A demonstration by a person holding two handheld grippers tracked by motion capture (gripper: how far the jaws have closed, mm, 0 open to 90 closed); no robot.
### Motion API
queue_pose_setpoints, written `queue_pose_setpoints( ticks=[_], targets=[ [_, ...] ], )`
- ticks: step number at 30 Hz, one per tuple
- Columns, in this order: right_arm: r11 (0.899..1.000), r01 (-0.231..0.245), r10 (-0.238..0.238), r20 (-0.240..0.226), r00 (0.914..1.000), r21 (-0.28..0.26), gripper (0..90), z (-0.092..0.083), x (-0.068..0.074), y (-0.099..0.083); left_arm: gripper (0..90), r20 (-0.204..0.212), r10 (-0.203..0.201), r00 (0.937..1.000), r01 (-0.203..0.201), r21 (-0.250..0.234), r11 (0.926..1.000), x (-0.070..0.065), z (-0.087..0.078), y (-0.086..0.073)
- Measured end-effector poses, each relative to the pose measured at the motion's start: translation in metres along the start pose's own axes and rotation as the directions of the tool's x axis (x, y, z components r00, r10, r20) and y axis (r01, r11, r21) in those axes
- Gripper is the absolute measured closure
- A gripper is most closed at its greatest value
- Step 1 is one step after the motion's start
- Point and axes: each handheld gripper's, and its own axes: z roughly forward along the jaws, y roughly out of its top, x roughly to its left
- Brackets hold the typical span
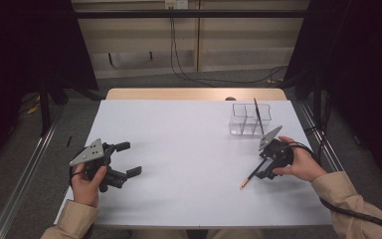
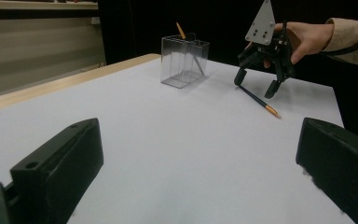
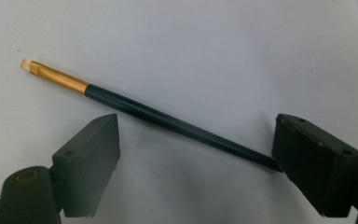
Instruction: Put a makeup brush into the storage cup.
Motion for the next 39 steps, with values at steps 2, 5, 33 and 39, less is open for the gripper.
queue_pose_setpoints(
  ticks=[2,5,33,39],
  targets=[
    [1.0,-0.001,0.001,-0.005,1.0,0.006,16.2,0.001,0.0,-0.001,0.7,0.001,0.002,1.0,-0.002,0.001,1.0,0.0,0.0,0.0],
    [1.0,-0.004,0.004,-0.007,1.0,0.013,18.4,0.003,0.001,-0.001,0.6,0.002,0.004,1.0,-0.004,0.001,1.0,0.0,0.0,0.0],
    [0.993,0.053,-0.052,-0.009,0.9986,0.105,84.6,-0.005,0.013,0.007,0.7,-0.003,0.006,1.0,-0.006,-0.005,1.0,0.0,-0.002,0.001],
    [0.99,0.046,-0.045,-0.012,0.9989,0.136,83.5,-0.004,0.013,0.012,0.7,-0.002,0.003,1.0,-0.003,-0.003,1.0,0.0,-0.001,0.0]
  ],
)
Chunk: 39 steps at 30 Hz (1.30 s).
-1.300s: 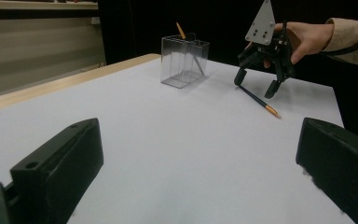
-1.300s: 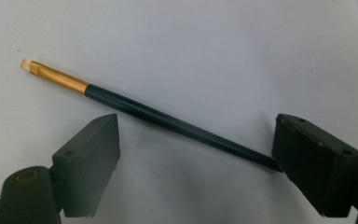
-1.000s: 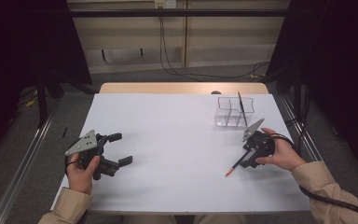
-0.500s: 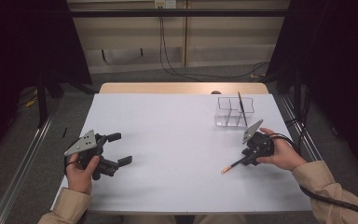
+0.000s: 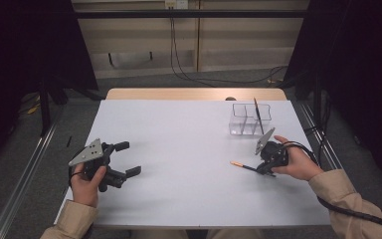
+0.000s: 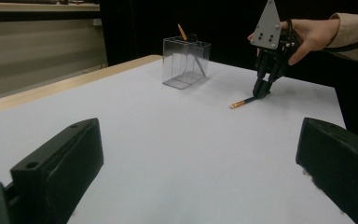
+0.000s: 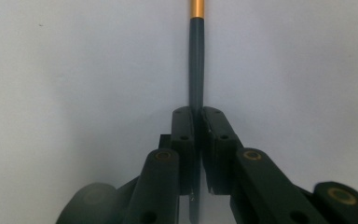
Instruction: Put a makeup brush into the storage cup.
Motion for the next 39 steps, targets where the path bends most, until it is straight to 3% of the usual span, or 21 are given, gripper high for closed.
queue_pose_setpoints(
  ticks=[8,12,15,21,39],
  targets=[
    [0.999,-0.021,0.021,-0.003,0.9998,0.031,83.0,0.001,-0.001,0.004,0.7,0.004,0.004,1.0,-0.004,0.006,1.0,-0.001,0.002,0.0],
    [1.0,-0.014,0.014,0.01,0.9999,0.023,83.8,0.002,0.001,0.003,0.7,0.01,0.002,0.9999,-0.002,0.007,1.0,-0.001,0.003,-0.001],
    [0.999,-0.038,0.038,0.0,0.9993,0.02,84.3,0.001,0.001,0.002,0.7,0.012,0.001,0.9999,-0.001,0.008,1.0,-0.001,0.004,-0.001],
    [0.998,-0.01,0.009,0.017,0.9998,0.061,84.6,0.001,0.002,0.008,0.7,0.012,0.001,0.9999,-0.001,0.008,1.0,-0.001,0.005,-0.001],
    [0.997,-0.003,0.001,0.035,0.9994,0.082,84.8,0.002,0.005,0.011,0.7,0.005,0.002,1.0,-0.002,0.01,1.0,-0.002,0.002,-0.001]
  ],
)
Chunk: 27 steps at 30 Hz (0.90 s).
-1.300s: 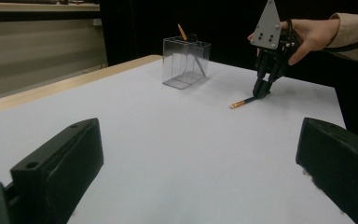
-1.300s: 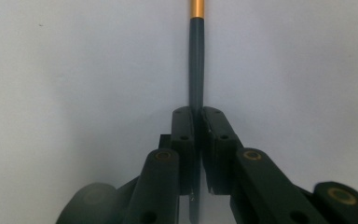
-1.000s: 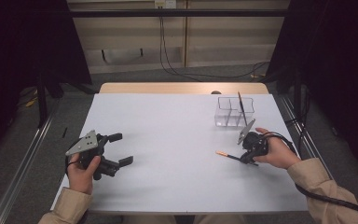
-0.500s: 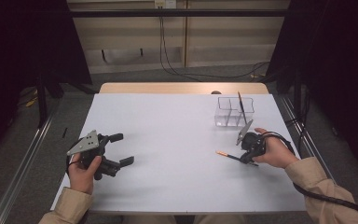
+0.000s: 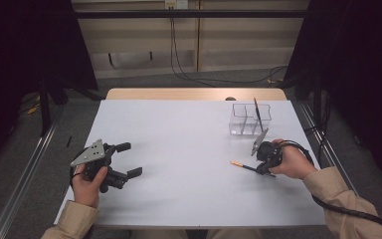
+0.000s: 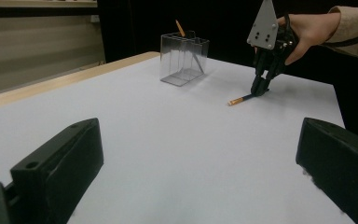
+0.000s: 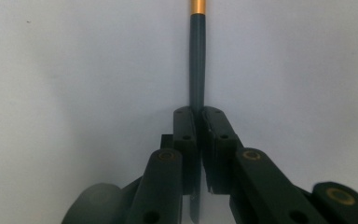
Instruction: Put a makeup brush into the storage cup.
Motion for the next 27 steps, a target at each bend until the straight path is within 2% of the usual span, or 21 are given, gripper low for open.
queue_pose_setpoints(
  ticks=[5,6,10,13,16,20,24,27],
  targets=[
    [1.0,0.011,-0.011,-0.008,0.9999,0.027,84.5,0.0003,-0.0016,0.0033,0.7,0.001,-0.004,1.0,0.004,0.001,1.0,0.0002,-0.0002,-0.0008],
    [0.999,-0.011,0.011,-0.008,0.9999,0.032,84.3,0.0006,-0.0009,0.0046,0.7,0.0,-0.003,1.0,0.003,0.0,1.0,0.0003,0.0001,-0.001],
    [0.999,-0.027,0.027,-0.009,0.9996,0.038,83.1,0.0011,-0.0009,0.0054,0.7,0.001,-0.002,1.0,0.002,0.002,1.0,0.0004,0.0004,-0.0015],
    [0.999,-0.014,0.015,-0.013,0.9998,0.031,83.1,0.0013,-0.003,0.0041,0.7,0.002,-0.005,1.0,0.005,0.004,1.0,0.0006,0.0011,-0.0017],
    [0.999,-0.035,0.035,-0.009,0.9993,0.041,83.0,0.0013,-0.0013,0.0056,0.7,0.004,-0.005,1.0,0.005,0.006,1.0,0.0002,0.0025,-0.0016],
    [0.999,-0.015,0.014,0.009,0.9999,0.046,84.7,0.0017,0.0007,0.0067,0.7,0.007,-0.004,1.0,0.004,0.003,1.0,0.0003,0.0033,-0.0012],
    [0.997,0.006,-0.007,0.012,0.9999,0.072,85.2,0.0011,0.0018,0.01,0.7,0.003,-0.005,1.0,0.005,0.004,1.0,0.0005,0.0025,-0.0013],
    [0.998,0.018,-0.019,0.009,0.9998,0.068,85.4,0.0008,0.0016,0.0094,0.7,0.001,-0.004,1.0,0.004,0.002,1.0,0.0006,0.0003,-0.0004]
  ],
)
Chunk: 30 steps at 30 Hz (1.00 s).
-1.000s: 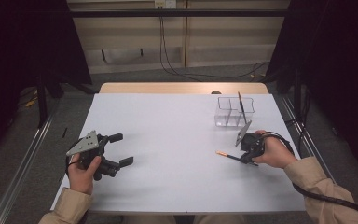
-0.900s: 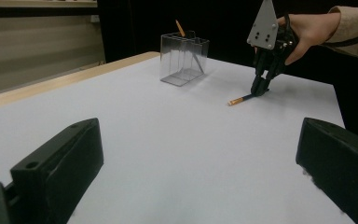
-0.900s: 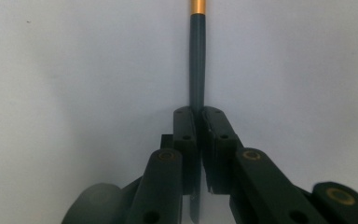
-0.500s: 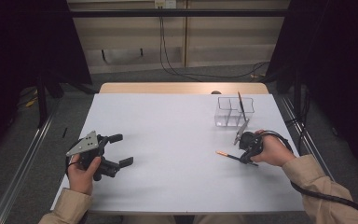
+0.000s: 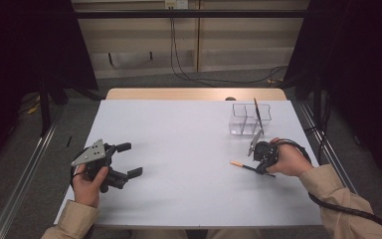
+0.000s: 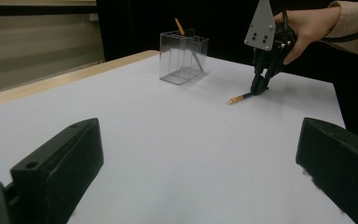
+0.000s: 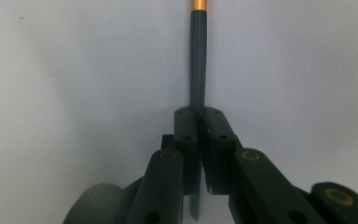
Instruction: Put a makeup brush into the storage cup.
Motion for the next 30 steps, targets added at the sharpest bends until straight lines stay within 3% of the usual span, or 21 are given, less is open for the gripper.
queue_pose_setpoints(
  ticks=[16,30],
  targets=[
    [0.996,0.016,-0.018,-0.021,0.9996,-0.086,85.6,-0.009,0.009,0.004,0.6,-0.007,0.002,1.0,-0.002,0.006,1.0,-0.001,-0.001,0.002],
    [0.993,0.081,-0.082,-0.015,0.9965,-0.091,85.5,-0.018,0.019,0.019,0.6,0.004,0.002,1.0,-0.002,0.012,0.9999,-0.003,0.005,0.003]
  ],
)
